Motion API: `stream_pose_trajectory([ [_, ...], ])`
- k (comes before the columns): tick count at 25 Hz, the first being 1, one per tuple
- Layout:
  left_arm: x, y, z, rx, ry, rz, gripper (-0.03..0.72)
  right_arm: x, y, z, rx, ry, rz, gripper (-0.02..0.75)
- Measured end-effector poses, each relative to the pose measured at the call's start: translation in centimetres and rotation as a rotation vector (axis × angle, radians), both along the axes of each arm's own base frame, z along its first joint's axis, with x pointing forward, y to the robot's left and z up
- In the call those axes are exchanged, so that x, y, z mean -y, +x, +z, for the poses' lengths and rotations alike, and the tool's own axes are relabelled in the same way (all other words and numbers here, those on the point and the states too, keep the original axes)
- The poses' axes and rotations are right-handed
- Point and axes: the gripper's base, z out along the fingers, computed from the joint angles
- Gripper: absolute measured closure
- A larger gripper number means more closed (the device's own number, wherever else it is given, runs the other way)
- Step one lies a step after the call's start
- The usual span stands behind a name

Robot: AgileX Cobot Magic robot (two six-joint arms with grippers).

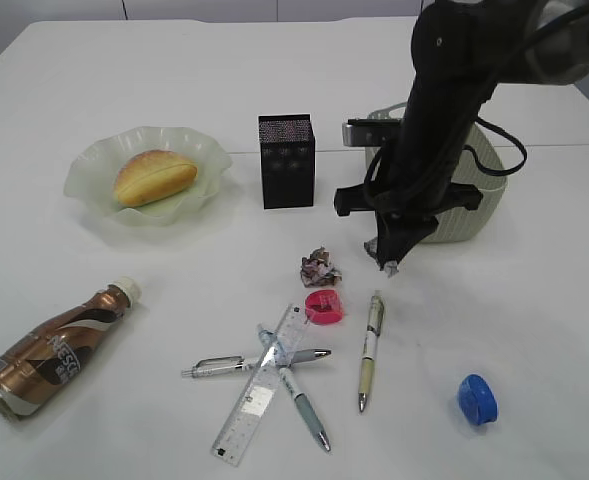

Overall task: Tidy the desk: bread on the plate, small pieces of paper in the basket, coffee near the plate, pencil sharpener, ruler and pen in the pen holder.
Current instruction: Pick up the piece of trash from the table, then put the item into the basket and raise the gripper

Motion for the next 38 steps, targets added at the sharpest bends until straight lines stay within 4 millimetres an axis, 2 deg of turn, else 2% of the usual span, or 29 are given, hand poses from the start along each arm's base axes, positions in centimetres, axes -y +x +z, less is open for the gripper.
stream_pose_trajectory([
  [6, 0.0, 0.0, 0.0, 0.000, 0.000, 0.000, 0.128, -0.3, 1.4, 3.3, 0.108, 0.020, -0.045, 0.725],
  [11, 0.1, 0.0, 0.0, -0.006, -0.015, -0.003, 0.128, -0.1, 3.3, 8.3, 0.303, 0.001, -0.073, 0.725],
  [14, 0.3, -0.1, 0.0, -0.014, -0.035, -0.007, 0.128, 0.6, 4.2, 11.5, 0.444, -0.065, -0.077, 0.725],
  [18, 0.5, -0.2, -0.1, -0.023, -0.055, -0.010, 0.128, 3.0, 4.9, 13.9, 0.523, -0.083, -0.153, 0.725],
  [21, 0.6, -0.2, -0.1, -0.028, -0.068, -0.013, 0.129, 6.8, 5.7, 13.9, 0.499, -0.044, -0.256, 0.725],
  [24, 0.7, -0.3, -0.1, -0.031, -0.077, -0.014, 0.128, 11.6, 6.7, 13.0, 0.458, -0.027, -0.368, 0.725],
  [27, 0.7, -0.3, -0.1, -0.032, -0.079, -0.014, 0.129, 14.6, 7.2, 12.0, 0.429, -0.013, -0.426, 0.725],
  [30, 0.7, -0.3, -0.1, -0.033, -0.081, -0.013, 0.129, 14.5, 7.7, 10.7, 0.397, 0.015, -0.412, 0.724],
  [38, 0.7, -0.3, -0.1, -0.035, -0.086, -0.013, 0.129, 11.4, 8.8, 6.9, 0.323, 0.013, -0.323, 0.724],
])
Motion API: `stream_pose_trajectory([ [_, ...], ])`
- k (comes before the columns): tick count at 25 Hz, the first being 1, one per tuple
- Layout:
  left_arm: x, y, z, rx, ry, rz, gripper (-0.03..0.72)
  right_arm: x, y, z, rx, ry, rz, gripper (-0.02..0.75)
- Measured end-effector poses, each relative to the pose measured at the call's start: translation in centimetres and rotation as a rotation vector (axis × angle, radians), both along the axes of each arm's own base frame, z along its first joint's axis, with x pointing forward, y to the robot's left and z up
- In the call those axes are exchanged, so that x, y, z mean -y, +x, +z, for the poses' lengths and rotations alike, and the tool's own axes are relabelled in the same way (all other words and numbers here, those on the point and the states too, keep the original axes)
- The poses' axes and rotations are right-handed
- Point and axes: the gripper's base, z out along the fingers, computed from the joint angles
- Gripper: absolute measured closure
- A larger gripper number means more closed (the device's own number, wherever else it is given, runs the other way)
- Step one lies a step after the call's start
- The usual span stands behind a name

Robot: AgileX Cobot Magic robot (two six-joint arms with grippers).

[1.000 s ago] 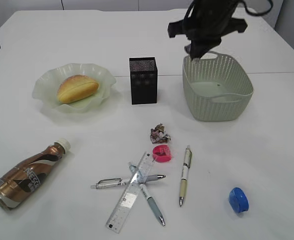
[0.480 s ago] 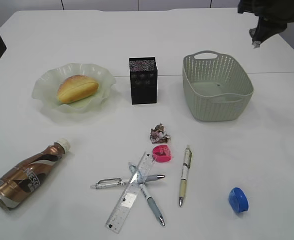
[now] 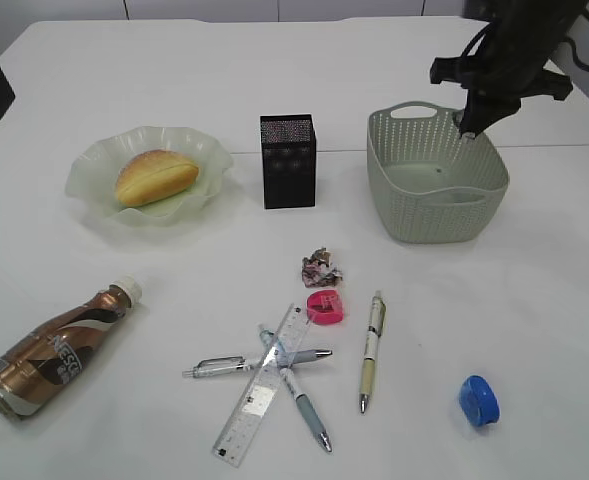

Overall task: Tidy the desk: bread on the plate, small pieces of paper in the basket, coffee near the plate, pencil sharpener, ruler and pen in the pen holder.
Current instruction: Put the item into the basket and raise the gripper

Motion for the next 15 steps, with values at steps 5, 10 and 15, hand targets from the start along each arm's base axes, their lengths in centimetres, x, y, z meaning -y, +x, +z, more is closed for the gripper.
stream_pose_trajectory([
  [5, 0.1, 0.0, 0.0, -0.005, -0.013, -0.001, 0.129, -1.9, 0.1, -1.0, 0.000, -0.147, 0.072, 0.725],
  [10, 0.1, 0.0, 0.0, -0.006, -0.015, -0.001, 0.129, -3.6, 0.3, -1.0, 0.049, -0.187, 0.135, 0.724],
  [15, 0.1, -0.1, 0.0, -0.007, -0.016, -0.002, 0.128, -3.5, 0.4, -0.9, 0.065, -0.239, 0.144, 0.724],
])
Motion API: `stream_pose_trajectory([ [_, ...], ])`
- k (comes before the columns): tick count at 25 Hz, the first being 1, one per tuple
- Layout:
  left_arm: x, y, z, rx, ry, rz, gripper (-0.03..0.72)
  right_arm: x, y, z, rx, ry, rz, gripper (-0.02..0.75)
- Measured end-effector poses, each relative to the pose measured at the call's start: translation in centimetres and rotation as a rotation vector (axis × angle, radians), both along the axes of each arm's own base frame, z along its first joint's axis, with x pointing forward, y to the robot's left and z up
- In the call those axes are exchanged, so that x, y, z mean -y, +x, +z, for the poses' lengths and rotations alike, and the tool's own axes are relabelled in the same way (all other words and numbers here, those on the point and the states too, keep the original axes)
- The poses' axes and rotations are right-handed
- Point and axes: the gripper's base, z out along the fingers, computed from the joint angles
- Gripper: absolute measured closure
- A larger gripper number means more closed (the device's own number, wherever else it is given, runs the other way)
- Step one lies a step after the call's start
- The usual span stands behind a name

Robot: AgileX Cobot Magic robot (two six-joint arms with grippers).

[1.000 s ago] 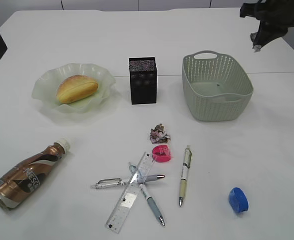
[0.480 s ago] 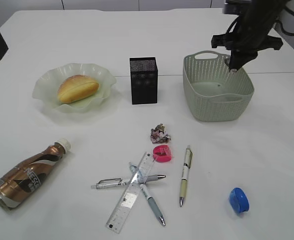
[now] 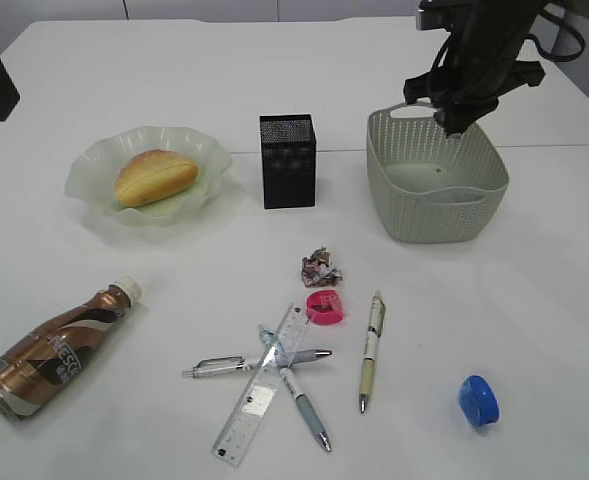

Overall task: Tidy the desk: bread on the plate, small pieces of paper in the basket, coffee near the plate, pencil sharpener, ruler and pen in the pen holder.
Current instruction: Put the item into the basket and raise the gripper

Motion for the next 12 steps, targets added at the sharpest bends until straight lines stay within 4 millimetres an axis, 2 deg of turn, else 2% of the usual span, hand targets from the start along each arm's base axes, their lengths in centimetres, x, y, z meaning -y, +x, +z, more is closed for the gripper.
stream_pose_trajectory([
  [8, 0.00, 0.00, 0.00, 0.000, 0.000, 0.000, 0.129, 0.00, 0.22, 0.10, 0.026, -0.003, 0.005, 0.708],
  [10, 0.00, 0.00, 0.00, 0.000, 0.000, 0.000, 0.129, -0.12, 0.34, 0.14, 0.040, 0.012, 0.007, 0.671],
  [12, 0.00, 0.00, 0.00, 0.000, 0.000, 0.000, 0.129, -0.25, 0.39, 0.17, 0.047, 0.025, 0.011, 0.582],
])
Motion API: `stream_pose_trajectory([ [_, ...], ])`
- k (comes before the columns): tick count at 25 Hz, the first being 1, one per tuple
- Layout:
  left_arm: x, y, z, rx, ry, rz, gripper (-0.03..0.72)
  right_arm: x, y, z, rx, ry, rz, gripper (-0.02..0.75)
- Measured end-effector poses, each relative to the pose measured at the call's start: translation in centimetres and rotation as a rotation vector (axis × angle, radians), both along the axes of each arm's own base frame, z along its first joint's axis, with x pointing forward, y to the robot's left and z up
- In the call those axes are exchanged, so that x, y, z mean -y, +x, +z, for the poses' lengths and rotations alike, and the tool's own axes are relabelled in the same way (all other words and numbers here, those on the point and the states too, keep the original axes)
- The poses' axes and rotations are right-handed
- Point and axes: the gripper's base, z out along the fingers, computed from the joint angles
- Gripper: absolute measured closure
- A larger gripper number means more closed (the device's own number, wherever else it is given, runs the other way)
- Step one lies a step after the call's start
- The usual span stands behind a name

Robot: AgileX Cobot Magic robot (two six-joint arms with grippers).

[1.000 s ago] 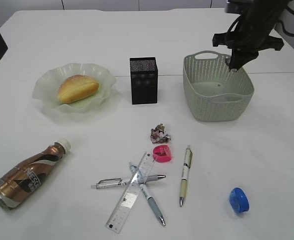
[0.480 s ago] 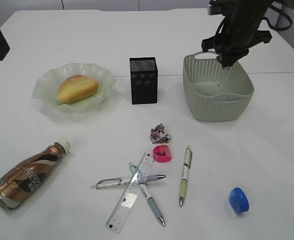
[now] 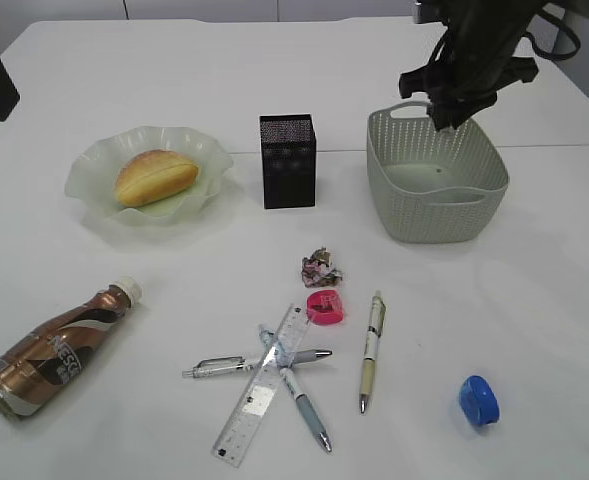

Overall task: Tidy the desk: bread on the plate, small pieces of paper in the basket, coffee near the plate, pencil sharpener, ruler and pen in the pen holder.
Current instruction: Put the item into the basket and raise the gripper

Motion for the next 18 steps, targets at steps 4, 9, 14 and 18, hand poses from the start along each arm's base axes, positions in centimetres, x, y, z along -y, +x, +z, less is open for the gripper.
stream_pose_trajectory([
  [4, 0.00, 0.00, 0.00, 0.000, 0.000, 0.000, 0.128, -0.11, 0.07, 0.03, 0.009, 0.011, 0.005, 0.362],
  [9, 0.00, 0.00, 0.00, 0.000, 0.000, 0.000, 0.129, -0.11, 0.09, 0.04, 0.011, 0.011, 0.006, 0.237],
  [14, 0.00, 0.00, 0.00, 0.000, 0.000, 0.000, 0.128, -0.28, -0.03, 0.00, -0.004, 0.031, 0.005, 0.228],
  [18, 0.00, 0.00, 0.00, 0.000, 0.000, 0.000, 0.129, -0.48, -0.57, 0.56, -0.063, 0.059, 0.000, 0.229],
])
